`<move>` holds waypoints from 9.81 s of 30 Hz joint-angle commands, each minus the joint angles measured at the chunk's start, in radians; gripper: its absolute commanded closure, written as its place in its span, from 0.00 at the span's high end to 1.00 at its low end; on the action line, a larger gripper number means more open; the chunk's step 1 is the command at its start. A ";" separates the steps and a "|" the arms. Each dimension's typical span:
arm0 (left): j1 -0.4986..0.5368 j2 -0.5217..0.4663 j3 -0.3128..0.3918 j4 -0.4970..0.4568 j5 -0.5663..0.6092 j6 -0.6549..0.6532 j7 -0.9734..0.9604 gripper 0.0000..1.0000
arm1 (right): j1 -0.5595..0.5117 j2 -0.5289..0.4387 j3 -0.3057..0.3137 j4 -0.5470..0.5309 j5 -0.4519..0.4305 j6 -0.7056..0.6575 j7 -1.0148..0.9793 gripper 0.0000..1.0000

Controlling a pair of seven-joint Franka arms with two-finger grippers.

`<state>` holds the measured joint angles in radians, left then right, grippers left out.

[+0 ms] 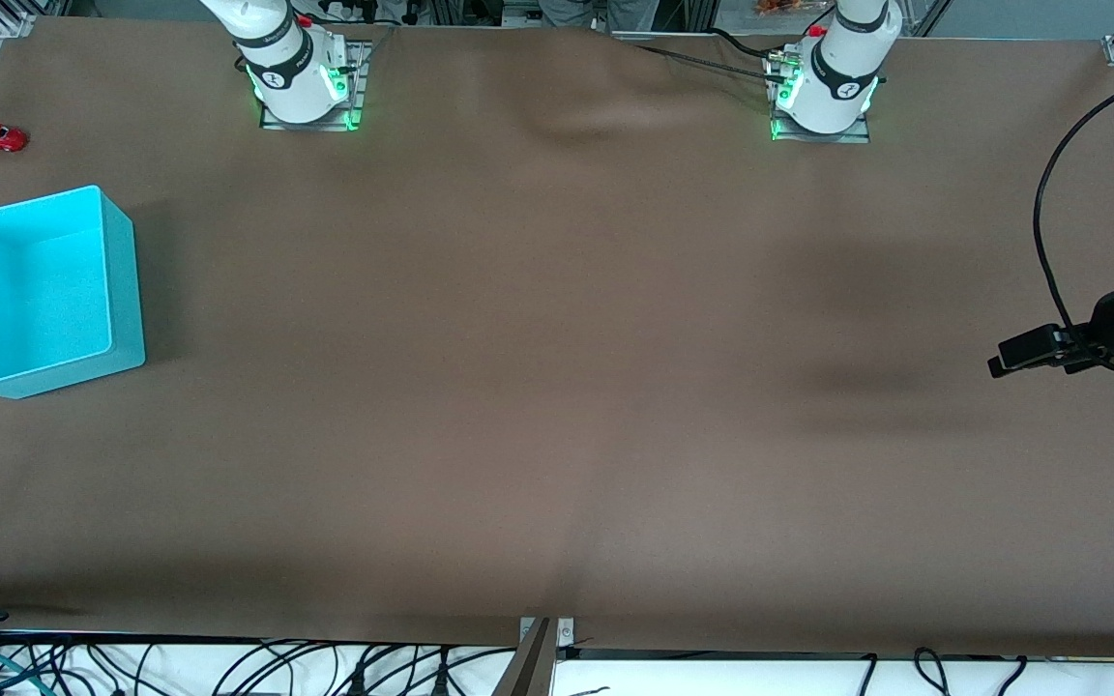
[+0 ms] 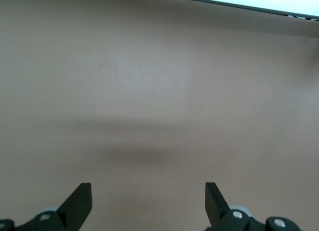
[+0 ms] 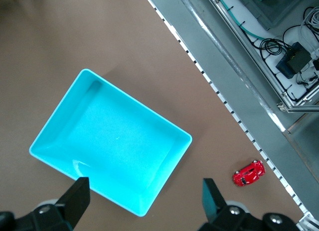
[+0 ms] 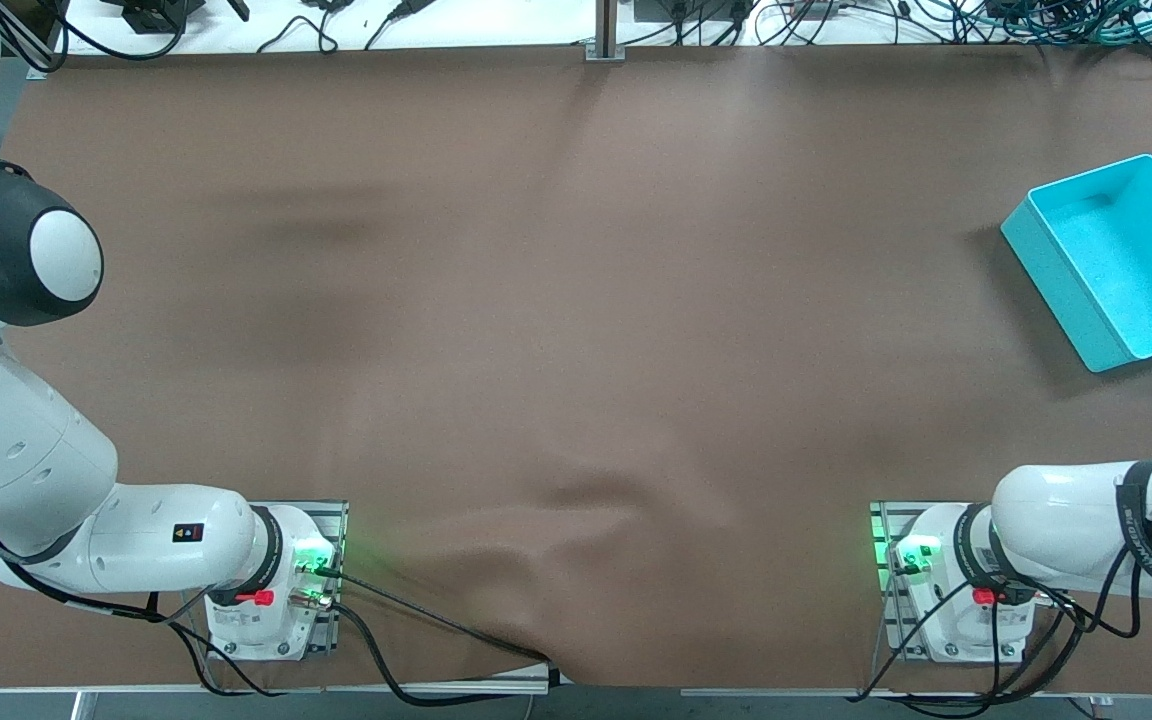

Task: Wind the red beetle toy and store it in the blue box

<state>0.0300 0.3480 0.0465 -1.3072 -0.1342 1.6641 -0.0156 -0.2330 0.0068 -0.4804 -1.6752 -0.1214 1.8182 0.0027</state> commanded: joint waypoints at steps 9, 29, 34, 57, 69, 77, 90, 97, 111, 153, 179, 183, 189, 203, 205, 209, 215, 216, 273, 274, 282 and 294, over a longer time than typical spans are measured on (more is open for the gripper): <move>-0.002 -0.003 0.009 0.014 0.018 -0.018 0.013 1.00 | -0.068 -0.060 -0.007 -0.187 -0.018 0.157 -0.023 1.00; 0.001 -0.001 0.009 0.014 0.018 -0.018 0.013 1.00 | -0.120 -0.022 -0.069 -0.333 -0.004 0.384 -0.020 1.00; 0.001 -0.001 0.009 0.014 0.018 -0.018 0.013 1.00 | -0.138 -0.013 -0.070 -0.389 -0.001 0.466 0.055 1.00; 0.007 -0.001 0.010 0.014 0.019 -0.018 0.014 1.00 | -0.305 0.061 -0.130 -0.538 0.061 0.690 0.111 1.00; 0.007 -0.001 0.009 0.014 0.019 -0.018 0.013 1.00 | -0.312 0.147 -0.127 -0.558 0.088 0.759 0.240 1.00; 0.005 -0.001 0.009 0.014 0.019 -0.018 0.013 1.00 | -0.318 0.194 -0.121 -0.577 0.089 0.811 0.244 1.00; 0.007 -0.001 0.010 0.014 0.019 -0.018 0.013 1.00 | -0.393 0.209 -0.116 -0.653 0.085 0.882 0.226 1.00; 0.007 -0.001 0.010 0.014 0.019 -0.018 0.013 1.00 | -0.425 0.263 -0.101 -0.672 0.082 0.961 0.215 1.00; 0.007 -0.001 0.010 0.014 0.019 -0.018 0.013 1.00 | -0.597 0.372 0.069 -0.633 0.083 1.061 0.215 1.00; 0.008 -0.001 0.010 0.013 0.021 -0.018 0.013 1.00 | -0.715 0.475 0.112 -0.609 0.086 1.152 0.221 0.98; 0.008 -0.001 0.012 0.013 0.021 -0.018 0.013 1.00 | -0.724 0.470 0.134 -0.610 0.135 1.237 0.241 0.00; 0.008 -0.001 0.012 0.013 0.021 -0.018 0.013 1.00 | -0.724 0.457 0.135 -0.609 0.135 1.234 0.223 0.00; 0.008 -0.001 0.012 0.013 0.021 -0.018 0.013 1.00 | -0.724 0.411 0.135 -0.609 0.135 1.215 0.223 0.00; 0.008 -0.001 0.012 0.013 0.021 -0.018 0.013 1.00 | -0.721 0.283 0.174 -0.612 0.134 1.073 0.218 0.00; 0.008 -0.001 0.010 0.013 0.021 -0.018 0.013 1.00 | -0.720 0.266 0.184 -0.612 0.132 1.060 0.218 0.00; 0.008 -0.001 0.010 0.013 0.021 -0.018 0.013 1.00 | -0.721 0.214 0.187 -0.612 0.129 1.015 0.204 0.00; 0.008 -0.001 0.010 0.013 0.021 -0.018 0.013 1.00 | -0.720 0.159 0.201 -0.610 0.128 0.971 0.168 0.00; 0.008 -0.001 0.010 0.013 0.021 -0.018 0.013 1.00 | -0.718 0.151 0.201 -0.610 0.126 0.964 0.163 0.00; 0.008 -0.001 0.012 0.013 0.021 -0.018 0.013 1.00 | -0.557 -0.056 0.589 -0.503 0.098 0.652 -0.315 0.00; 0.008 -0.001 0.010 0.013 0.021 -0.018 0.013 1.00 | -0.540 -0.060 0.589 -0.505 0.098 0.651 -0.331 0.00; 0.008 0.000 0.010 0.013 0.021 -0.018 0.013 1.00 | -0.457 -0.045 0.589 -0.521 0.098 0.661 -0.398 0.00; 0.008 0.000 0.010 0.013 0.021 -0.018 0.013 1.00 | -0.456 0.001 0.571 -0.563 0.100 0.736 -0.438 0.00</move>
<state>0.0372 0.3482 0.0576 -1.3072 -0.1339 1.6641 -0.0156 -0.6827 -0.0039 0.1093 -2.2134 -0.0111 2.5045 -0.4079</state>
